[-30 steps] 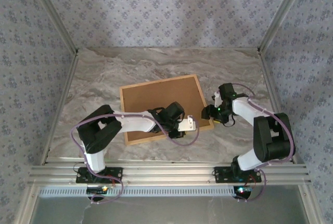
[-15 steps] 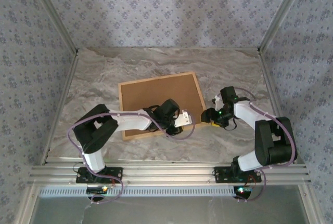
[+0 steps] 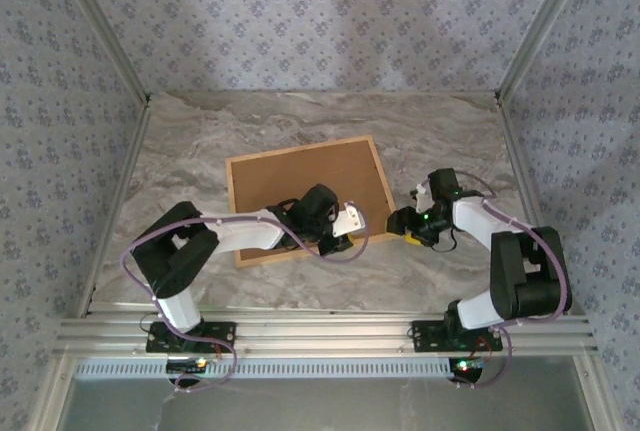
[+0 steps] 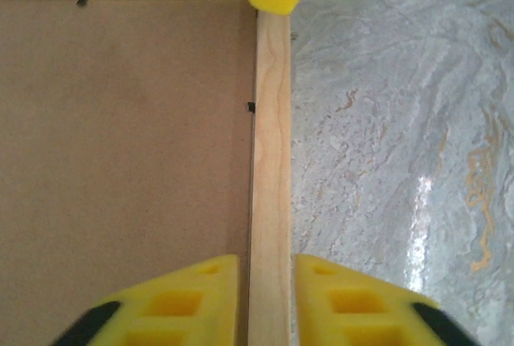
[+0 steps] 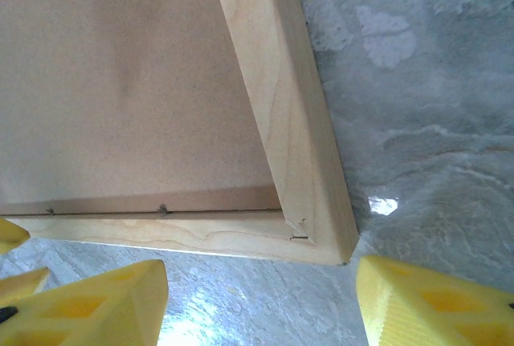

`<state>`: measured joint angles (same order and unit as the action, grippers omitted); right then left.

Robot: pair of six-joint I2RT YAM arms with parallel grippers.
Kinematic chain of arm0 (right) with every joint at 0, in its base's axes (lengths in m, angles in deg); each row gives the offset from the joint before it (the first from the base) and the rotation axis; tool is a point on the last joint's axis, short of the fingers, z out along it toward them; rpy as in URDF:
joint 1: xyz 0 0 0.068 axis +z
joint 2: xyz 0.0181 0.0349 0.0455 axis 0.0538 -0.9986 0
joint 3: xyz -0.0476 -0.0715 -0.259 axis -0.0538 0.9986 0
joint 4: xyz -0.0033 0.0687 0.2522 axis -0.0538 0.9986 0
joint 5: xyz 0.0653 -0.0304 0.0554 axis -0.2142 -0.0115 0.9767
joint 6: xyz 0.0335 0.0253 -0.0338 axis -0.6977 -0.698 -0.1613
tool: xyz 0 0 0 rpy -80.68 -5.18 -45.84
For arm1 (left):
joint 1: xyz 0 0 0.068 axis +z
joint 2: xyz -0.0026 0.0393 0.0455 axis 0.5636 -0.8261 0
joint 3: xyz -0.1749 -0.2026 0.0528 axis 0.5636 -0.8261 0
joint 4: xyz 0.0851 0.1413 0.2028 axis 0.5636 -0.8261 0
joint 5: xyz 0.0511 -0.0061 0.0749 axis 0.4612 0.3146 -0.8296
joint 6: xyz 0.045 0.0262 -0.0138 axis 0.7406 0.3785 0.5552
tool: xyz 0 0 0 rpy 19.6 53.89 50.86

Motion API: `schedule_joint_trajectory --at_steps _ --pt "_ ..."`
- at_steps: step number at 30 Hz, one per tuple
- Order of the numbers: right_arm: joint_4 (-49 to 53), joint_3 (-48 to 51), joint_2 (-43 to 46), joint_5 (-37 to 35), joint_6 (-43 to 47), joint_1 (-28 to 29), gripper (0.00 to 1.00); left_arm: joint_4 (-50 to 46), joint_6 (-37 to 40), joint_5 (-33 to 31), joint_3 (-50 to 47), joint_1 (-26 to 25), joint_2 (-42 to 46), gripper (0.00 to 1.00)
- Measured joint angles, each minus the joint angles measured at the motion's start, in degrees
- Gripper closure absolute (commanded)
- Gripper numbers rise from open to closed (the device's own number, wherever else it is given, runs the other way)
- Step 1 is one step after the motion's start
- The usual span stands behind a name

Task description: Put the photo into the frame

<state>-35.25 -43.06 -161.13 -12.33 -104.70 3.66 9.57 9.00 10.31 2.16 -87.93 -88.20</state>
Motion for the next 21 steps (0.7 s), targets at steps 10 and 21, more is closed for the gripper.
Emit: schedule_joint_trajectory --at_steps 10,21 --pt "0.1 0.0 1.4 -2.2 0.0 -1.0 0.35 -4.8 6.1 -0.7 7.8 -0.8 -6.5 0.52" --pt "0.1 0.0 0.8 -2.2 0.1 -1.3 0.35 -5.8 10.6 -2.0 10.1 -1.6 -10.2 0.69"
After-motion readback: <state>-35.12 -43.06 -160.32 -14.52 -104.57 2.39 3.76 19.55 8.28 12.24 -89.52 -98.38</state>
